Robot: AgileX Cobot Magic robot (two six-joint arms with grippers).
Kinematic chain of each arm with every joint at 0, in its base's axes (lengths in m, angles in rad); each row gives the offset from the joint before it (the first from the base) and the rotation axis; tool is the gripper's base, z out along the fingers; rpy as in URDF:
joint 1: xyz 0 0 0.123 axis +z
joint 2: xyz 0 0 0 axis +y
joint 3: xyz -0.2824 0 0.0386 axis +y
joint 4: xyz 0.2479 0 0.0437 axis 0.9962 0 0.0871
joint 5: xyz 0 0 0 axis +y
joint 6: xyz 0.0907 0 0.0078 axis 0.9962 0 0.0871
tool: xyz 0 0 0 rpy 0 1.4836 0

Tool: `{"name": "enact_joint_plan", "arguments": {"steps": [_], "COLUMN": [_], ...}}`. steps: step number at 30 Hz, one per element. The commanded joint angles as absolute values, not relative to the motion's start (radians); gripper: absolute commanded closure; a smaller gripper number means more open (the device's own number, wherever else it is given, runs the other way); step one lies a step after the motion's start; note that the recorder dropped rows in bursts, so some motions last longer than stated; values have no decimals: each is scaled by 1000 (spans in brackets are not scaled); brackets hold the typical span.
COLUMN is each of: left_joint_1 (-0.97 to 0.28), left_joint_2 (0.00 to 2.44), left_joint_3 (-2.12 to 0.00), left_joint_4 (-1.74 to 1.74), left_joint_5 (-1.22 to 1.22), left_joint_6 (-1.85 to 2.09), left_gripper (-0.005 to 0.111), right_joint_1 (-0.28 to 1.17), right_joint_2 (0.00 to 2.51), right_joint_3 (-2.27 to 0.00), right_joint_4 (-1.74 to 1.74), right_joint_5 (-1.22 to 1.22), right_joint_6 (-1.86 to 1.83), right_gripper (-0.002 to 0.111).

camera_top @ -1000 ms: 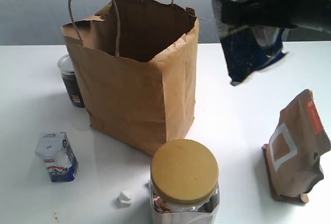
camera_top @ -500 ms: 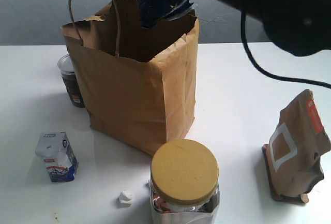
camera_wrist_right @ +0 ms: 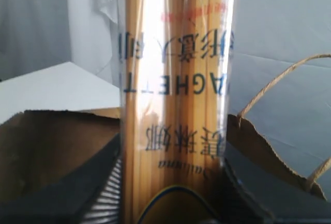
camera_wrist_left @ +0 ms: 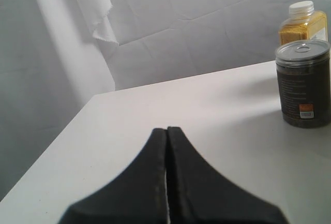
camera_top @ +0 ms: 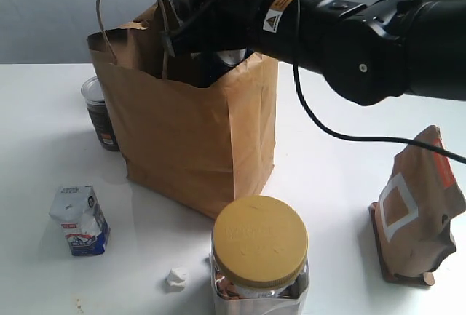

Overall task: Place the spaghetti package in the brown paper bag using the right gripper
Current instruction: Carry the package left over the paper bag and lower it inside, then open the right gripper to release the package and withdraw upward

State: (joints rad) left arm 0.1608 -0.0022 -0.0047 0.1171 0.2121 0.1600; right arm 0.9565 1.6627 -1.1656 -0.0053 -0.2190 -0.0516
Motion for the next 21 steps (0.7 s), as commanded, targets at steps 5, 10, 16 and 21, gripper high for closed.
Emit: {"name": "enact_joint_plan", "arguments": {"steps": [5, 10, 16, 21], "left_joint_1": [159, 159, 159, 159], "left_joint_2": [0, 0, 0, 0], "left_joint_3": [0, 0, 0, 0], "left_joint_4": [113, 113, 113, 113], "left_joint_5": [210, 210, 210, 210], "left_joint_6": [156, 156, 156, 156], "left_gripper": [107, 107, 107, 107], "right_joint_1": [956, 956, 956, 956], "right_joint_2": [1627, 1633, 1633, 1633], "right_joint_3": [-1183, -1183, -1183, -1183], "right_joint_4": [-17, -15, -38, -94], "right_joint_5": [-156, -153, -118, -34], "right_joint_6": [-109, -109, -113, -113], "right_gripper": [108, 108, 108, 96]}}
